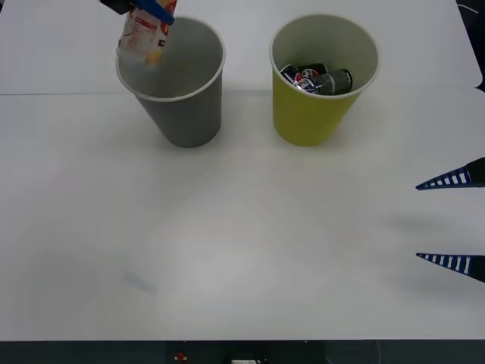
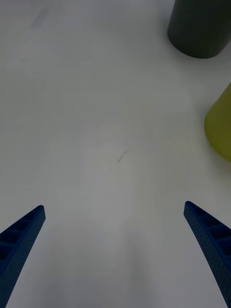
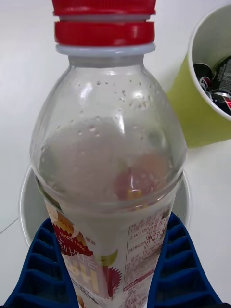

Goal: Put the can into the green bin and the plastic bottle into the gray bin

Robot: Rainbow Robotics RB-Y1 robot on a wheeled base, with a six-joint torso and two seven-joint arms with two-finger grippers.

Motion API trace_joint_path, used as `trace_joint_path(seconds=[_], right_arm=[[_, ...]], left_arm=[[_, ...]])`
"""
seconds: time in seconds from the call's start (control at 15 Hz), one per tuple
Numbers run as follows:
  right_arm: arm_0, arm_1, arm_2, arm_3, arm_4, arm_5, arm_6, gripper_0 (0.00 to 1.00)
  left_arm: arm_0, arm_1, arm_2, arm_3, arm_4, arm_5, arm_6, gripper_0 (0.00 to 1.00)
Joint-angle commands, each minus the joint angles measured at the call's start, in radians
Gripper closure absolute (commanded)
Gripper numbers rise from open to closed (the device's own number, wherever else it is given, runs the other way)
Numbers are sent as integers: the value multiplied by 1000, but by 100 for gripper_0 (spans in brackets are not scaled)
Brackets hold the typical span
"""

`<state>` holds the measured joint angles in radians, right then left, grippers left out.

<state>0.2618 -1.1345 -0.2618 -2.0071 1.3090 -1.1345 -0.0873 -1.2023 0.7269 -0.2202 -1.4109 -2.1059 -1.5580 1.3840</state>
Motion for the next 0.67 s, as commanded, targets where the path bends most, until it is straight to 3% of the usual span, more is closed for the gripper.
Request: trace_joint_path(seconds=[0.07,0.13,0.2,0.27,0.4,0.53,0.67], right_arm=[[0,0,0,0,0,0,0,0],[0,0,0,0,0,0,0,0],[0,0,0,0,0,0,0,0],[0,0,0,0,0,0,0,0],[0,0,0,0,0,0,0,0],[0,0,0,0,0,0,0,0],[0,0,0,0,0,0,0,0]], left_arm=[[-2,-11,-24,1,-23,19,0,86],[-2,-14,-24,1,-26,19,-5,36],[-2,-15,-24,1,-28,19,-6,7],[-2,-17,-24,1,-28,19,-8,0],[-2,-20,-24,1,-20,24,-17,0],[3,-18,-10,1,-3,42,-97,0],[38,-17,55,1,49,41,-168,0]])
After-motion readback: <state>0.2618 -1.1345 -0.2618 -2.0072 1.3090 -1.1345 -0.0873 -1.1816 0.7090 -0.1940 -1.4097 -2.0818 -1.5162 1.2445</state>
